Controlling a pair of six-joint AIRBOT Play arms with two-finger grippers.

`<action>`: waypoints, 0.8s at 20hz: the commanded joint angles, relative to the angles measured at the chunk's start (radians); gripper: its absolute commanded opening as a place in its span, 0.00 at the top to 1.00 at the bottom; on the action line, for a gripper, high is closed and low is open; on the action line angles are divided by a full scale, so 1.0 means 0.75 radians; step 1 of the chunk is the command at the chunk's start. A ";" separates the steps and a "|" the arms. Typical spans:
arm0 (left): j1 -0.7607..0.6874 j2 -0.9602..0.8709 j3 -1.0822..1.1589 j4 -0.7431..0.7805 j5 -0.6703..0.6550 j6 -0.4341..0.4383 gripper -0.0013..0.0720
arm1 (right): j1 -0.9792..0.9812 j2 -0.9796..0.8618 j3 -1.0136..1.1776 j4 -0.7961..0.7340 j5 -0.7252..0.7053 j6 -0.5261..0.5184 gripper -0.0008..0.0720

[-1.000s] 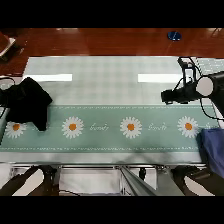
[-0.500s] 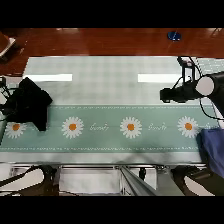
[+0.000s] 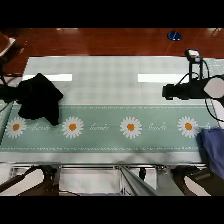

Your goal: Fold the shirts.

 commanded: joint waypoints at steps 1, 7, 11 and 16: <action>-0.004 0.218 0.142 -0.464 -0.013 0.224 0.95 | 0.001 0.160 0.001 -0.001 -0.010 0.019 0.43; -0.197 0.460 0.422 -0.723 0.020 0.287 0.95 | 0.002 0.458 0.001 0.108 0.028 0.027 0.43; -0.426 0.448 0.723 -0.729 0.135 0.282 0.95 | 0.002 0.595 0.001 0.098 0.113 0.028 0.43; -0.779 0.441 0.865 -0.728 0.299 0.297 0.95 | 0.001 0.683 0.001 0.093 0.140 0.045 0.43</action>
